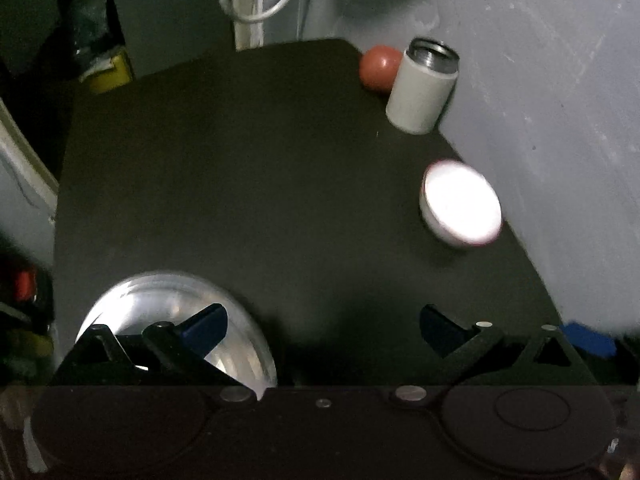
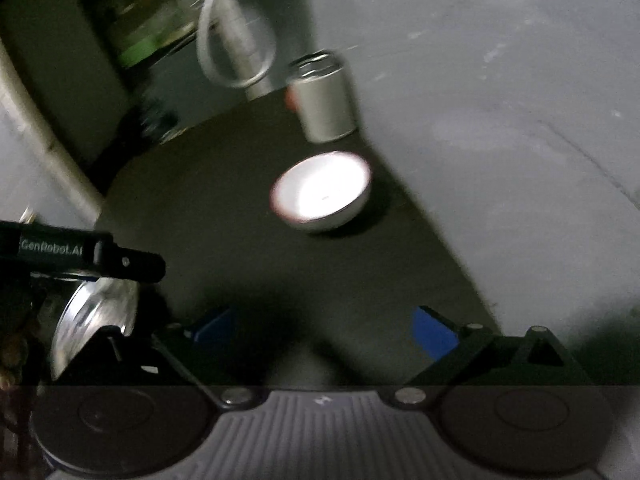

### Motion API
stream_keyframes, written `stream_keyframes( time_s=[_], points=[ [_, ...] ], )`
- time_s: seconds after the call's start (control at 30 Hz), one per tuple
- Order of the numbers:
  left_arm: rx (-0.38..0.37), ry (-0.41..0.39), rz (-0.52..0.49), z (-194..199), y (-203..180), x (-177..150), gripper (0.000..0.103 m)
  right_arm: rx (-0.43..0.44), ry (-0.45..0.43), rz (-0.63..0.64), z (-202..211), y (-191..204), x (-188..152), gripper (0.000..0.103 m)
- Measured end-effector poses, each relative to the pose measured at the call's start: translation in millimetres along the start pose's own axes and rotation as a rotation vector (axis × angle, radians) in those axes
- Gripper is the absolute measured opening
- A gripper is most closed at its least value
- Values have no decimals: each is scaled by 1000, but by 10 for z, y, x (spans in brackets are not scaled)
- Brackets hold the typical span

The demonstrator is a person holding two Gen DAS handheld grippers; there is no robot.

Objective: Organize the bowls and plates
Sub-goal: 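Move the left gripper to the other white bowl and grasp its rim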

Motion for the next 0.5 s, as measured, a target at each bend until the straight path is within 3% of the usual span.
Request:
stream_keyframes(
  time_s=[0.1, 0.27, 0.5],
  points=[
    [-21, -28, -15, -146, -133, 229, 102, -51, -52, -52, -60, -134, 66, 98],
    [-39, -65, -71, -360, -369, 517, 102, -48, -150, -112, -106, -268, 198, 98],
    [-39, -73, -134, -570, -526, 725, 102, -42, -170, -133, -280, -286, 282, 98]
  ],
)
Point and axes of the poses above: each gripper's, at about its wrist camera, not at the fingertips, and z roughly against the way its jaws point, y to its left, x to its top, the point moved 6 cm from there along -z, roughly the way its jaws point, and after that the axes turned 7 degrees about x, right-handed, at the moved point
